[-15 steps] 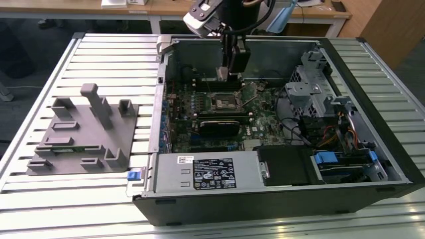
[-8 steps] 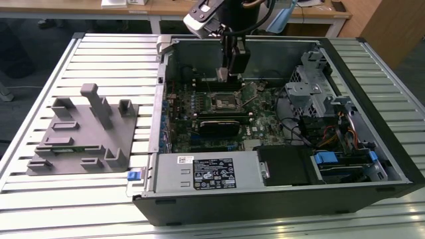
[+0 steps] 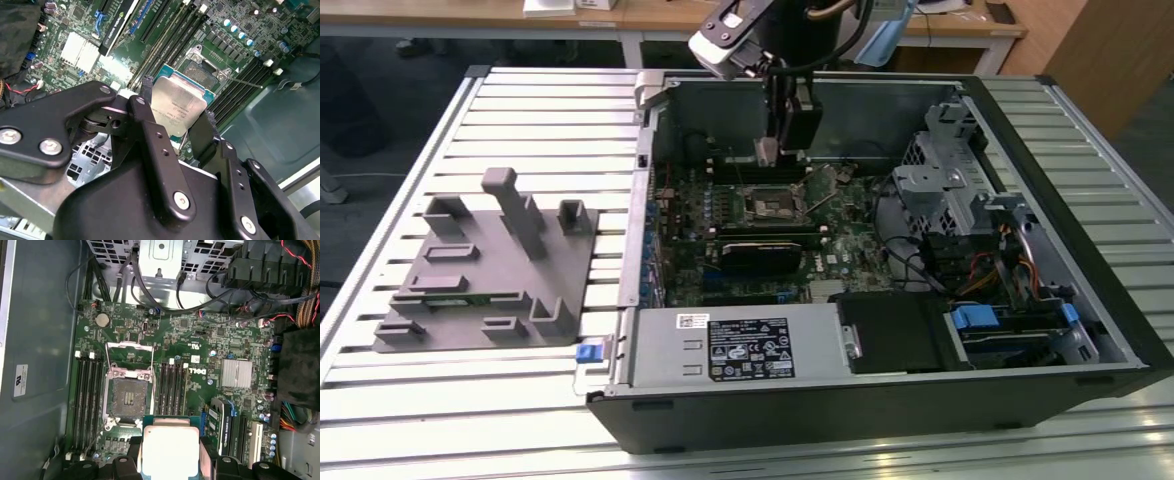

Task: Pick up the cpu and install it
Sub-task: 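Place the cpu into insertion slot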

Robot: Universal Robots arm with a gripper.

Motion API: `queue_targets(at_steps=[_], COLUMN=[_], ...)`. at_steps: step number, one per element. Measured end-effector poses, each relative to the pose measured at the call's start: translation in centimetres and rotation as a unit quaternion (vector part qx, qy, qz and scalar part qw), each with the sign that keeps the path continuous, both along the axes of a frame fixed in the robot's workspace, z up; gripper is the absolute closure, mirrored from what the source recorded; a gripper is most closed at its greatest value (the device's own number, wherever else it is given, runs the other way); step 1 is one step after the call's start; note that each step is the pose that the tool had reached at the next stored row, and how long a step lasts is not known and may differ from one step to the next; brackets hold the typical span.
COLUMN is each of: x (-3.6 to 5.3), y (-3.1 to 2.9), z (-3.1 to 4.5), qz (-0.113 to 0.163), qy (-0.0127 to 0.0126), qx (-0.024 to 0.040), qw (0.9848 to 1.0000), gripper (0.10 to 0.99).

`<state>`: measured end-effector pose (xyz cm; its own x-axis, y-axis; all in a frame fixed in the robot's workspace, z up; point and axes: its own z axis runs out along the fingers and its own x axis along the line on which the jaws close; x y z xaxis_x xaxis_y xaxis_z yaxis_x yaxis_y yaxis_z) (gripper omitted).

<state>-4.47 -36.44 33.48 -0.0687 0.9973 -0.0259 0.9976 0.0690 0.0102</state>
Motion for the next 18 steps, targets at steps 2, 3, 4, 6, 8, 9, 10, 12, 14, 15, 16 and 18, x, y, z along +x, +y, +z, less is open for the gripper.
queue_targets(at_steps=[2, 3, 4, 6, 8, 9, 10, 12, 14, 15, 16, 18], x=[0.01, 0.03, 0.07, 0.18, 0.34, 0.47, 0.62, 0.78, 0.94, 1.01, 1.06, 1.15], y=[0.02, 0.05, 0.1, 0.19, 0.27, 0.32, 0.38, 0.48, 0.59, 0.67, 0.75, 0.97], z=[-0.16, -0.24, -0.31, -0.41, -0.47, -0.49, -0.52, -0.56, -0.62, -0.67, -0.76, -0.99], qz=[0.0, 0.0, 0.0, 0.0, 0.0, 0.0, 0.0, 0.0, 0.0, 0.0, 0.0, 0.0], qy=[0.0, 0.0, 0.0001, 0.0, 0.0, 0.0, 0.0, 0.0, 0.0, 0.0, 0.0, 0.0], qx=[0.0, -0.0001, -0.0001, 0.0, 0.0, 0.0, 0.0, 0.0, 0.0, 0.0, 0.0, -0.0001], qw=[1.0, 1.0, 1.0, 1.0, 1.0, 1.0, 1.0, 1.0, 1.0, 1.0, 1.0, 1.0], gripper=[0.545, 0.545, 0.545, 0.545, 0.545, 0.545, 0.545, 0.545, 0.545, 0.545, 0.545, 0.545])
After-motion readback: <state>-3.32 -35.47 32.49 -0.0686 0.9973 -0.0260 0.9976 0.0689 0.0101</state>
